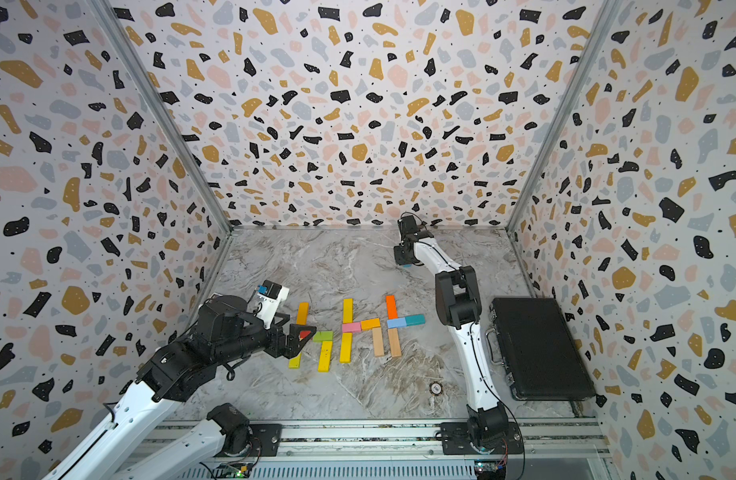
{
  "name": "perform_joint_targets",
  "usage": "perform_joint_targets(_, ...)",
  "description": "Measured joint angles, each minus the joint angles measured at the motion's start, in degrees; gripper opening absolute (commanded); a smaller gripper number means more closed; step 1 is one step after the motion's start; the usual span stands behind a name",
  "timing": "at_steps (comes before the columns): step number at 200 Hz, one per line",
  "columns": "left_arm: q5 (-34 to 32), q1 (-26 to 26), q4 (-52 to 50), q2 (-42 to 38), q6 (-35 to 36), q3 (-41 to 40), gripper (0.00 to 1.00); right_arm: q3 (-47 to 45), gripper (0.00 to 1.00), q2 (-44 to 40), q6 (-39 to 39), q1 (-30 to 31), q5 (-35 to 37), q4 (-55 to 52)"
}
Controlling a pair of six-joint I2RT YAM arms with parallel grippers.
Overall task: Assemble the letter h with building blocks
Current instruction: Pick up the building block from the center of the board, then assemble the building block at the center of the board.
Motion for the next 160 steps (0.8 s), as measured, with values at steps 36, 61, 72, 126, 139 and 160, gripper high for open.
perform_joint_targets(36, 0.00, 0.00, 0.00, -0.07, 0.00, 0.00, 0.99, -14.47, 0.22, -8.74, -0.35, 1.33, -0.50, 5.75)
perform_joint_targets(61, -0.04, 0.02, 0.00, -0.04, 0.00, 0.00, 0.99, -22.56, 0.21, -17.18, -0.26, 2.43, -0.94, 8.17)
perform_joint_targets(72, -0.04, 0.02, 0.00, -0.04, 0.00, 0.00, 0.99, -26.32, 0.21, -21.94, 0.04, 3.04, -0.79, 9.68)
perform_joint_targets(126, -0.02, 0.04, 0.02, -0.35, 0.00, 0.00, 0.99, -50.84, 0.20, -52.11, 6.01, 7.67, -0.33, 14.99)
perform_joint_targets(139, 0.00, 0.04, 0.04, -0.55, 0.00, 0.00, 0.99, -57.11, 0.20, -58.03, 7.50, 9.51, 0.63, 15.02)
perform_joint_targets(160, 0.04, 0.04, 0.04, -0.70, 0.00, 0.00, 0.99, -66.71, 0.20, -65.55, 10.03, 12.33, 1.75, 13.92)
